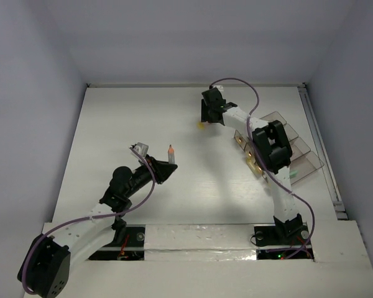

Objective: Sort the stationery into containers
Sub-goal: Pick up the pen cap from the center of the board.

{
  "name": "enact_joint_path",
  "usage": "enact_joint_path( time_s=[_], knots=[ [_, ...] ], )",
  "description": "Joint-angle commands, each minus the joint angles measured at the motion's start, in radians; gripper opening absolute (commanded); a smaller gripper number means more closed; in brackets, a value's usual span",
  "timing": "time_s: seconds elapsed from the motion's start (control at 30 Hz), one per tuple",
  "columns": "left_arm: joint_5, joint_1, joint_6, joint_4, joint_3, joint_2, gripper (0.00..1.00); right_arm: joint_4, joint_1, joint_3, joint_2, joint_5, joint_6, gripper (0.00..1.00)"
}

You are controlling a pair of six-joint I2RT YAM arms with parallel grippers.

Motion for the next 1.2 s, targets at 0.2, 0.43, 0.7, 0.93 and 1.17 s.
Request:
enact_joint_path(
  time_s=[0.2, 0.43, 0.7, 0.93, 1.17],
  knots=[
    [0.026, -0.004, 0.000, 0.062, 0.008, -0.007, 0.00, -0.063, -0.005, 0.149, 0.089, -0.059, -0.031, 0.64],
    [0.025, -0.004, 0.003, 0.060, 0.008, -0.005, 0.00, -0.112, -0.005, 0.234, 0.138, -0.030, -0.150, 0.64],
    [0.019, -0.004, 0.008, 0.054, 0.009, -0.005, 0.00, -0.162, -0.005, 0.237, 0.118, -0.048, -0.232, 0.72],
    [0.017, -0.004, 0.010, 0.053, 0.011, -0.001, 0.00, -0.171, -0.005, 0.223, 0.065, -0.117, -0.417, 0.73],
    [0.015, -0.004, 0.011, 0.057, 0.009, 0.010, 0.00, -0.218, -0.005, 0.267, 0.109, -0.083, -0.520, 0.72]
  ],
)
